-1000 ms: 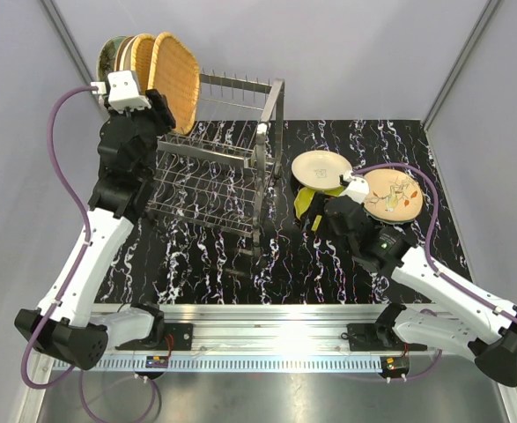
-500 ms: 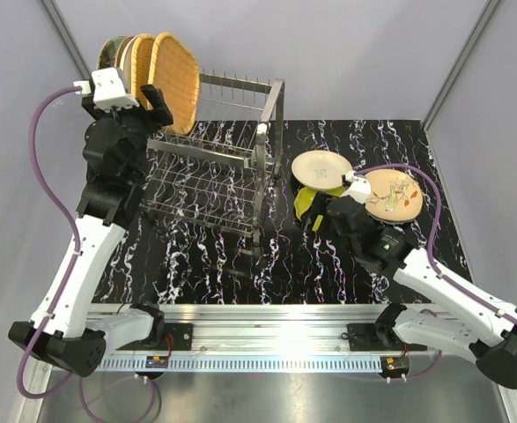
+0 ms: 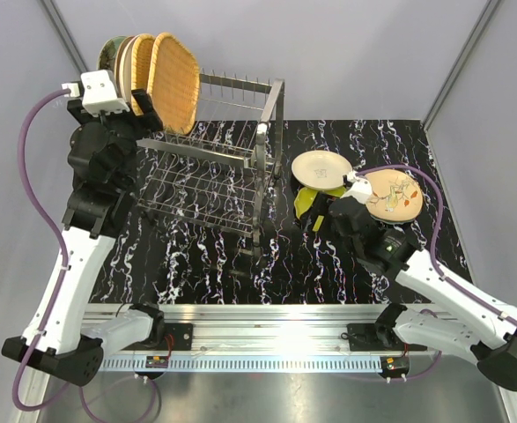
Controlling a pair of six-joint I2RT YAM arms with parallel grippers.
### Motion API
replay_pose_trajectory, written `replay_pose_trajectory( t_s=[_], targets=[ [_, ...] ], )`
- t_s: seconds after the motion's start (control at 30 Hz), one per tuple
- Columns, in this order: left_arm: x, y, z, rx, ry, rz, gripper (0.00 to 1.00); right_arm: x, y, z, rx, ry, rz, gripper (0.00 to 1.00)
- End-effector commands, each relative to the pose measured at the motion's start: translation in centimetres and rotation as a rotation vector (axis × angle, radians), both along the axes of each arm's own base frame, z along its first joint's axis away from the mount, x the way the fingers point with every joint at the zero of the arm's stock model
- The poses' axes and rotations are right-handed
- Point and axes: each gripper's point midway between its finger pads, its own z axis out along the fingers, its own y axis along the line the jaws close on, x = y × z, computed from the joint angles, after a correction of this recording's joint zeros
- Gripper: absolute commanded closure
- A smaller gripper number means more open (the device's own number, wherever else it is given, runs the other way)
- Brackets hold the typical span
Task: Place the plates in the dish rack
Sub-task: Insert the plate into the dish rack, then grab a plate with the right arm
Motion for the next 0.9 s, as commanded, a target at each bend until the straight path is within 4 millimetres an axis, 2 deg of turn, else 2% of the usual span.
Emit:
replay_pose_trajectory(
  t_s=[0.0, 0.13, 0.2, 0.23, 0.27, 0.33, 0.37, 0.4, 0.53, 0.57, 0.6, 0.63, 0.7, 0.77, 0.83, 0.87],
  targets=[
    [-1.6, 0.4, 0.7, -0.006, -0.02, -0.009, 0.16, 0.1, 0.0, 1.0, 0.047, -0.024, -0.003, 0.17],
    [-2.8, -0.3, 0.4, -0.019, 0.015, -0.068, 0.1, 0.4, -0.4, 1.8, 0.019, -0.053, -0.009, 0.19],
    [-3.8, -0.5, -0.4, -0.031, 0.052, -0.094, 0.06, 0.8, -1.0, 1.8, -0.052, -0.065, -0.008, 0.2],
    [-4.1, -0.6, -0.7, -0.035, 0.063, -0.108, 0.03, 1.1, -1.2, 2.4, -0.067, -0.081, -0.018, 0.19],
    [-4.4, -0.8, -1.7, -0.047, 0.088, -0.12, 0.01, 1.3, -1.6, 2.3, -0.11, -0.084, -0.022, 0.18],
    [-5.7, -1.1, -1.9, -0.062, 0.079, -0.159, 0.01, 2.1, -2.1, 2.7, -0.155, -0.098, -0.049, 0.16],
    [-6.0, -1.3, -3.1, -0.069, 0.106, -0.172, 0.01, 2.3, -2.2, 2.8, -0.175, -0.103, -0.051, 0.17],
    [-6.9, -1.4, -3.1, -0.073, 0.097, -0.195, 0.01, 2.7, -2.3, 2.5, -0.194, -0.101, -0.06, 0.16],
    [-8.4, -1.6, -6.2, -0.09, 0.142, -0.226, 0.01, 4.2, -3.8, 1.4, -0.269, -0.08, -0.145, 0.17],
    [-8.7, -1.6, -7.5, -0.093, 0.162, -0.232, 0.01, 4.6, -4.0, 0.6, -0.265, -0.052, -0.162, 0.17],
    [-8.8, -1.6, -8.2, -0.093, 0.171, -0.233, 0.01, 4.9, -4.3, 0.1, -0.25, -0.032, -0.172, 0.18],
    [-8.9, -1.7, -8.9, -0.094, 0.182, -0.235, 0.01, 6.0, -5.8, -0.7, -0.22, -0.009, -0.226, 0.19],
    [-8.9, -1.6, -11.0, -0.084, 0.221, -0.229, 0.01, 6.7, -5.4, -1.7, -0.106, 0.044, -0.2, 0.2],
    [-9.0, -1.3, -12.9, -0.071, 0.258, -0.213, 0.01, 8.2, -6.8, -2.5, -0.041, 0.066, -0.243, 0.21],
    [-9.0, -1.2, -14.0, -0.061, 0.27, -0.207, 0.01, 9.7, -7.4, -1.8, -0.012, 0.053, -0.259, 0.2],
    [-9.1, -0.9, -14.9, -0.052, 0.279, -0.197, 0.01, 10.5, -8.1, -2.2, 0.003, 0.072, -0.273, 0.2]
  ],
)
